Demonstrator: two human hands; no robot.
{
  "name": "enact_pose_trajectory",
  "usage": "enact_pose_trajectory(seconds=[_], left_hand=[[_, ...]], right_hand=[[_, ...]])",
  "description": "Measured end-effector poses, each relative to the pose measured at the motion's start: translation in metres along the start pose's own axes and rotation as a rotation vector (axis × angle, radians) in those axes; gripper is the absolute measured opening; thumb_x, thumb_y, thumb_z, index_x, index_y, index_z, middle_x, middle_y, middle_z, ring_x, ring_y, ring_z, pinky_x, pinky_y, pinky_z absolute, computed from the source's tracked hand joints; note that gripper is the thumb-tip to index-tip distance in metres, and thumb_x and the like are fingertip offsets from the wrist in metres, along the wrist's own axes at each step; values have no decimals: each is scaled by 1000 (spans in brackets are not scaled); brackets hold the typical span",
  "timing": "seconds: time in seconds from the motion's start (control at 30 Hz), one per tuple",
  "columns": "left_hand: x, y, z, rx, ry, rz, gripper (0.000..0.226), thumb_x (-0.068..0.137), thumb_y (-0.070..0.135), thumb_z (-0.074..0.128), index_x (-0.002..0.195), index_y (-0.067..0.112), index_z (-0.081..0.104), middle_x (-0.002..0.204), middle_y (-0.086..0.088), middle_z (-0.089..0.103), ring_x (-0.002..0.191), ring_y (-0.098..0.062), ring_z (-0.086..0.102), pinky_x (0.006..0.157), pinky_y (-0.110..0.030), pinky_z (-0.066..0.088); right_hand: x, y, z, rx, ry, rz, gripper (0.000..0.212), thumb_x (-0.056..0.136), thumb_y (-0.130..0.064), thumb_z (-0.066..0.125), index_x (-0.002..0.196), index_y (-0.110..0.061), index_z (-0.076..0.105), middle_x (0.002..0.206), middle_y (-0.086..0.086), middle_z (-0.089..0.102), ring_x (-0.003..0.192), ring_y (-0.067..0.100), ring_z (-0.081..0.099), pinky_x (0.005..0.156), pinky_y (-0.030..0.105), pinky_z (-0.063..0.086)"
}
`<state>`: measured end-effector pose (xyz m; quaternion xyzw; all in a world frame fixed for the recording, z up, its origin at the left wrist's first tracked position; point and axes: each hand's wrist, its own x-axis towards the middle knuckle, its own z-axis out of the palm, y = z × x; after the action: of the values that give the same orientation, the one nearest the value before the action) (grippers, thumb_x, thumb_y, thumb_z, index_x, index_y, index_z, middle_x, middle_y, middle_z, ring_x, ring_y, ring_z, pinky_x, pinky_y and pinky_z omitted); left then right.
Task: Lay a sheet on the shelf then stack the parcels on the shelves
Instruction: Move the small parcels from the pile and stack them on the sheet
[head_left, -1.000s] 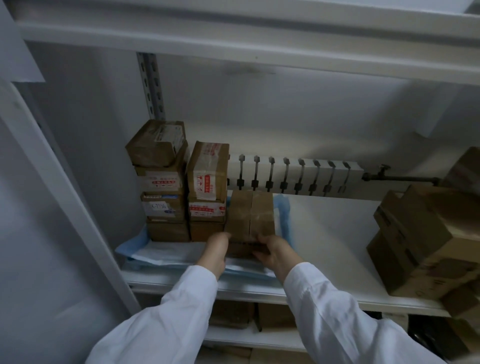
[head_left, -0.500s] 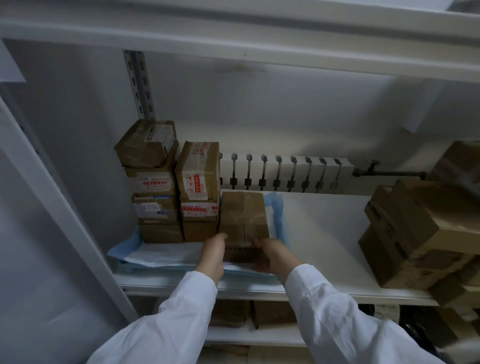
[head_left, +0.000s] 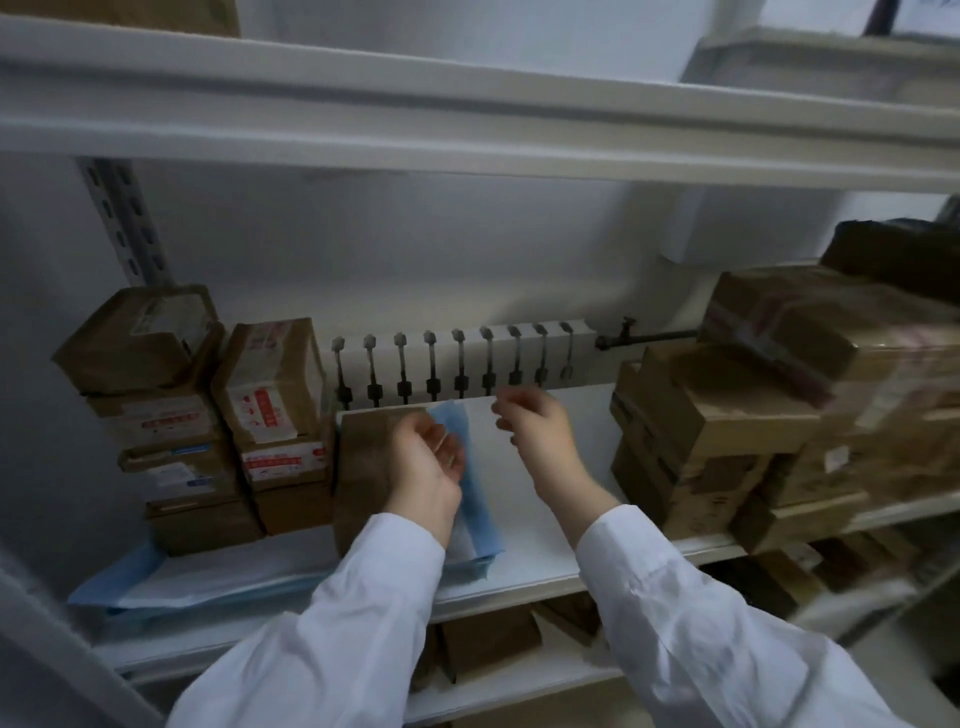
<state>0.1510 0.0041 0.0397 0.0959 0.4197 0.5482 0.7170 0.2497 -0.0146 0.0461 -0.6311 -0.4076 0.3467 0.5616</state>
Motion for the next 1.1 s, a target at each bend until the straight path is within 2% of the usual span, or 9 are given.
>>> enact_pose_trajectory(seconds=[0.1, 0.17, 0.3, 0.5, 0.6, 0.7, 0.8, 0.93, 1.1], left_hand=[[3, -22, 21, -33, -92, -252, 31, 89, 19, 41, 59, 12, 41, 53, -1, 41, 48, -14, 41, 52, -21, 34], [1, -41, 35, -20, -122, -356, 27, 88, 17, 42, 63, 7, 46, 58, -3, 47, 49, -17, 45, 51, -24, 36], [-3, -71, 58, 69, -174, -429, 22, 89, 16, 45, 72, 3, 52, 69, -6, 50, 59, -19, 47, 55, -26, 39], [-20, -116, 101, 309, -299, -469, 18, 88, 22, 56, 98, 7, 58, 89, -12, 57, 74, -23, 55, 68, -28, 48], [-27, -129, 116, 371, -327, -469, 23, 82, 24, 65, 100, 12, 59, 108, -13, 62, 100, -30, 61, 91, -38, 49], [-32, -137, 126, 412, -334, -455, 44, 74, 26, 75, 112, 15, 55, 117, -14, 57, 112, -35, 54, 98, -47, 45], [-34, -141, 132, 432, -347, -434, 58, 68, 24, 81, 116, 14, 49, 117, -15, 51, 113, -38, 50, 96, -50, 47], [-34, -145, 137, 413, -364, -408, 46, 71, 18, 81, 105, 9, 51, 99, -15, 54, 99, -35, 56, 92, -46, 51], [-38, -148, 137, 474, -363, -354, 42, 71, 20, 81, 104, 11, 57, 102, -16, 58, 96, -32, 55, 76, -38, 55]], right_hand=[[-4, -11, -33, -146, 106, -232, 20, 93, -10, 52, 109, -9, 64, 96, 0, 61, 91, 12, 56, 70, 15, 41], [-5, -13, -58, -230, 167, -308, 22, 94, -12, 50, 113, -11, 63, 101, -2, 62, 92, 9, 55, 72, 11, 41], [-3, -9, -92, -335, 374, -364, 27, 93, -14, 52, 119, -14, 59, 118, 2, 59, 109, 15, 53, 91, 26, 43], [1, -2, -156, -362, 813, -161, 36, 90, -21, 55, 126, -22, 47, 139, 4, 39, 134, 25, 29, 114, 42, 16], [8, 5, -176, -307, 818, 9, 48, 89, -24, 56, 133, -21, 37, 147, 9, 27, 140, 30, 19, 116, 45, 9], [13, 13, -187, -298, 769, 141, 58, 87, -28, 59, 137, -19, 30, 150, 12, 20, 141, 33, 16, 116, 46, 7], [15, 16, -192, -260, 719, 209, 69, 84, -32, 63, 139, -18, 24, 151, 13, 19, 141, 34, 17, 116, 46, 10], [17, 20, -197, -192, 649, 204, 73, 82, -31, 67, 139, -21, 23, 146, 13, 23, 135, 35, 25, 113, 47, 22], [13, 22, -199, -119, 623, 120, 67, 82, -24, 67, 135, -20, 28, 143, 13, 23, 132, 32, 23, 105, 43, 31]])
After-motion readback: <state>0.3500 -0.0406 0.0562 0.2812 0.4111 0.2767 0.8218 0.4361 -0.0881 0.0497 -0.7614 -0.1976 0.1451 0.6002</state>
